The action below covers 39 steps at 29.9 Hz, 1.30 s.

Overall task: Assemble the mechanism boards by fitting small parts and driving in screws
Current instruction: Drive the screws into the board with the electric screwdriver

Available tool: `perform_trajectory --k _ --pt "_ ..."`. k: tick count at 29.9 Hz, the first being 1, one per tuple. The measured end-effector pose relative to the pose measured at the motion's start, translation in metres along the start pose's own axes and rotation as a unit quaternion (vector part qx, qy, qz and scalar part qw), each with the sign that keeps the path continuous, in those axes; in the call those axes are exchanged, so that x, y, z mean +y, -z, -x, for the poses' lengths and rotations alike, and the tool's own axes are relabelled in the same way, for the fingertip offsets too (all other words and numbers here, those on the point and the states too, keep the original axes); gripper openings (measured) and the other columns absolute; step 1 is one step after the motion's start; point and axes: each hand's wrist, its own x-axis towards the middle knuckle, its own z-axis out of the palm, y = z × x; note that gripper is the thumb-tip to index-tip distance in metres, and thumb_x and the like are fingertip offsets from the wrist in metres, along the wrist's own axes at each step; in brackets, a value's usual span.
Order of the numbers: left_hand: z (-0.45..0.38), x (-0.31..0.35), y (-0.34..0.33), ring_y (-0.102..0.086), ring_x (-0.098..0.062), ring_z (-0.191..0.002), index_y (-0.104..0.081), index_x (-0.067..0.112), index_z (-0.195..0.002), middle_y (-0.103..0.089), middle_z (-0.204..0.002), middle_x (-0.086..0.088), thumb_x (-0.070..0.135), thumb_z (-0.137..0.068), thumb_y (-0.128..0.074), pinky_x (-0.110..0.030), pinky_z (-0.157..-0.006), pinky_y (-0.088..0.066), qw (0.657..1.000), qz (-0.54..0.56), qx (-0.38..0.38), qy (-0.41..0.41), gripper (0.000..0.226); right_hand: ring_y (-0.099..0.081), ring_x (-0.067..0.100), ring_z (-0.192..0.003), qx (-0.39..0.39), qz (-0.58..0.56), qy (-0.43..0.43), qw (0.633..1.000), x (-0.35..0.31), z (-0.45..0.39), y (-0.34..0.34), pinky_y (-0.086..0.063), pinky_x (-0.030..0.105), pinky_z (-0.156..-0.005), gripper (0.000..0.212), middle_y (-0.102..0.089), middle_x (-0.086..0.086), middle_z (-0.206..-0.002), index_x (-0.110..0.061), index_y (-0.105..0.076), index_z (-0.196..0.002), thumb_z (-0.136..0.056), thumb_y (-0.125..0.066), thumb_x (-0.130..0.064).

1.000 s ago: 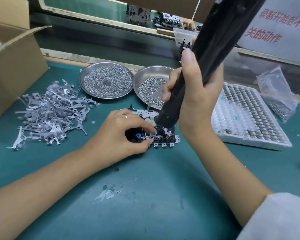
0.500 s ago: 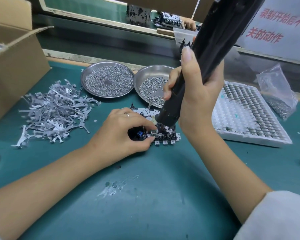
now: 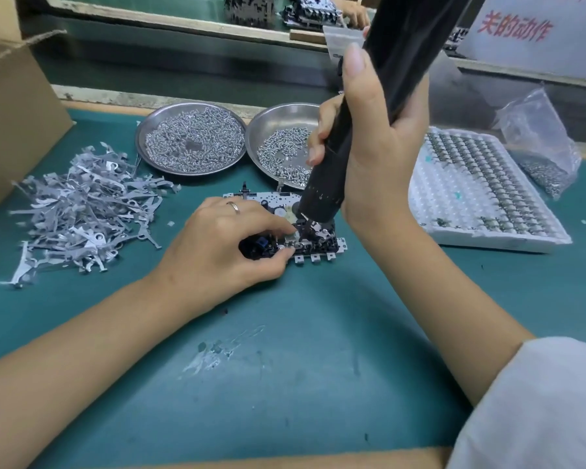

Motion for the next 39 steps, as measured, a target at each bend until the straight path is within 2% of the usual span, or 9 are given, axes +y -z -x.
perform_trajectory --k 8,14,18,21,25,28,32,36,39 --pt "-0.002 -0.001 0.005 -0.059 -0.003 -0.078 -0.075 0.014 -0.090 -0.068 -0.083 0.008 0.023 -0.074 -0.074 -0.038 -0.082 -0.047 0.999 0.003 -0.030 -0.015 0.018 -0.048 0.023 -0.043 -0.021 0.010 0.003 1.000 -0.006 0.001 0.001 -0.044 0.029 -0.045 0.015 -0.047 0.012 -0.061 -0.010 -0.045 -0.090 -0.088 -0.060 -0.009" --pt "-0.002 -0.001 0.005 -0.058 -0.004 -0.077 -0.075 0.011 -0.092 -0.067 -0.085 0.007 0.022 -0.075 -0.073 -0.043 -0.078 -0.052 0.999 -0.008 -0.027 -0.032 0.021 -0.056 0.018 -0.083 -0.033 0.113 0.103 0.988 -0.017 -0.005 0.029 -0.050 0.037 -0.076 0.048 -0.055 0.007 -0.089 0.003 -0.030 -0.130 -0.091 -0.054 -0.012" --pt "-0.003 -0.003 0.004 -0.063 -0.018 -0.075 -0.074 0.007 -0.094 -0.070 -0.085 -0.001 0.019 -0.077 -0.073 -0.043 -0.078 -0.050 0.994 -0.068 -0.023 -0.084 0.020 -0.049 0.025 -0.091 0.034 0.212 0.179 0.960 -0.013 0.006 0.065 -0.045 0.039 -0.079 0.040 -0.047 0.014 -0.099 0.001 -0.031 -0.122 -0.089 -0.047 -0.015" --pt "-0.004 -0.001 0.004 -0.062 -0.022 -0.075 -0.074 0.006 -0.095 -0.070 -0.085 -0.003 0.019 -0.084 -0.072 -0.040 -0.081 -0.046 0.982 -0.117 0.014 -0.149 0.018 -0.048 0.018 -0.088 0.062 0.251 0.193 0.947 -0.003 0.020 0.081 -0.041 0.028 -0.081 0.026 -0.046 0.013 -0.097 -0.005 -0.039 -0.115 -0.090 -0.046 -0.005" --pt "-0.002 0.007 0.005 -0.057 -0.018 -0.075 -0.077 0.013 -0.089 -0.071 -0.083 0.006 0.028 -0.085 -0.071 -0.040 -0.089 -0.039 0.968 -0.138 0.014 -0.208 0.017 -0.057 0.016 -0.079 -0.066 0.304 0.127 0.942 0.009 0.037 0.081 -0.044 0.024 -0.077 0.019 -0.059 -0.002 -0.087 -0.016 -0.058 -0.098 -0.089 -0.051 -0.002" --pt "0.000 0.008 0.003 -0.061 -0.020 -0.074 -0.077 0.019 -0.085 -0.070 -0.080 0.011 0.034 -0.086 -0.068 -0.041 -0.093 -0.036 0.962 -0.147 -0.047 -0.225 0.017 -0.061 0.019 -0.080 -0.209 0.376 0.066 0.901 0.017 0.044 0.079 -0.046 0.024 -0.077 0.014 -0.066 0.007 -0.084 -0.006 -0.070 -0.092 -0.084 -0.061 0.000" --pt "-0.002 0.007 0.008 -0.056 -0.019 -0.082 -0.076 0.022 -0.086 -0.068 -0.087 0.010 0.044 -0.081 -0.070 -0.038 -0.094 -0.032 0.973 -0.125 -0.075 -0.177 0.023 -0.057 0.016 -0.084 -0.290 0.410 0.026 0.865 0.021 0.048 0.078 -0.046 0.025 -0.079 0.014 -0.062 0.006 -0.088 -0.006 -0.074 -0.092 -0.080 -0.069 -0.010" --pt "-0.006 0.010 0.013 -0.055 -0.017 -0.082 -0.073 0.020 -0.084 -0.065 -0.085 0.007 0.050 -0.080 -0.066 -0.040 -0.087 -0.035 0.994 -0.081 -0.035 -0.067 0.031 -0.055 0.019 -0.082 -0.314 0.463 0.071 0.826 0.023 0.050 0.077 -0.041 0.023 -0.075 0.017 -0.061 0.008 -0.090 -0.007 -0.076 -0.095 -0.083 -0.068 -0.017" --pt "-0.006 0.011 0.013 -0.056 -0.018 -0.080 -0.068 0.022 -0.077 -0.062 -0.077 0.011 0.046 -0.083 -0.056 -0.041 -0.087 -0.035 0.996 -0.074 0.003 0.053 0.028 -0.056 0.028 -0.082 -0.316 0.500 0.110 0.799 0.023 0.052 0.076 -0.046 0.039 -0.072 0.017 -0.063 0.008 -0.091 -0.009 -0.076 -0.093 -0.085 -0.066 -0.021"
